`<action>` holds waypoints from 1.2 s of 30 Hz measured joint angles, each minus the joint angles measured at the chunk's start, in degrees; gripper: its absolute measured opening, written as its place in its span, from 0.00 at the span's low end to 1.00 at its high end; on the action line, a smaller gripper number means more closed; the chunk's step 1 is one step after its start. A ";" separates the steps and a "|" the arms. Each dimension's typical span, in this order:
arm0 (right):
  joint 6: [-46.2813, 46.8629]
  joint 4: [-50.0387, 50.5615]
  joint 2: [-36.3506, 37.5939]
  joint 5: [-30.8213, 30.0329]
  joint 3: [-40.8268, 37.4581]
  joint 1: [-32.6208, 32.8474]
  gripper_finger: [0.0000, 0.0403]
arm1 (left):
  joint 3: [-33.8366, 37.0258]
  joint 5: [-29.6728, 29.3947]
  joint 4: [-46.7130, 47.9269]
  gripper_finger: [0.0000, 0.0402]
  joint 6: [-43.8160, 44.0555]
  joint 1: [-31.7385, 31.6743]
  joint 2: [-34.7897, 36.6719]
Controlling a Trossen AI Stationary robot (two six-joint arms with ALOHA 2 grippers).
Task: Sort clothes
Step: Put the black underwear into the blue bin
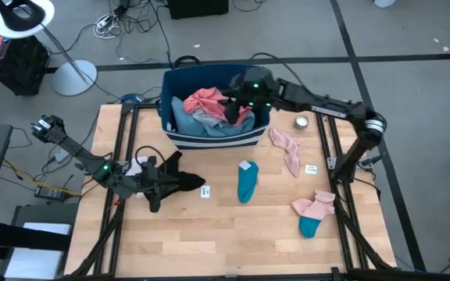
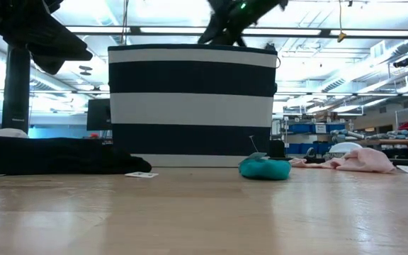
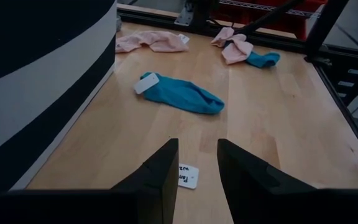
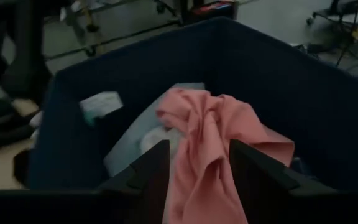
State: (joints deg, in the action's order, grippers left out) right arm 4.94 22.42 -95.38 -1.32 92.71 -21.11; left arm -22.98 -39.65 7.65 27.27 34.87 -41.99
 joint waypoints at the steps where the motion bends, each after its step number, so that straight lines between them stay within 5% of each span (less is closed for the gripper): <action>1: -0.84 1.43 1.22 0.02 0.00 0.36 0.41 | 0.00 0.07 -0.05 0.29 0.00 0.00 0.02; 11: -2.93 14.60 9.68 -0.19 0.02 6.47 0.41 | 0.00 0.53 -1.06 0.29 0.00 0.00 -0.01; 18: -5.01 24.06 12.63 -11.22 0.02 14.12 0.41 | 0.00 1.52 -6.78 0.29 0.00 0.00 0.00; 28: -0.36 27.82 16.02 -16.43 -0.14 26.21 0.41 | -0.01 1.47 -7.01 0.29 2.82 0.00 0.02; 36: 7.68 17.96 20.50 -26.15 -16.84 35.91 0.41 | -0.01 -0.19 -6.87 0.29 4.21 0.00 0.00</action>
State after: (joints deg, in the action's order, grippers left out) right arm 12.63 40.38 -74.88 -27.47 75.87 14.80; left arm -23.00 -39.83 0.78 31.47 34.87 -41.99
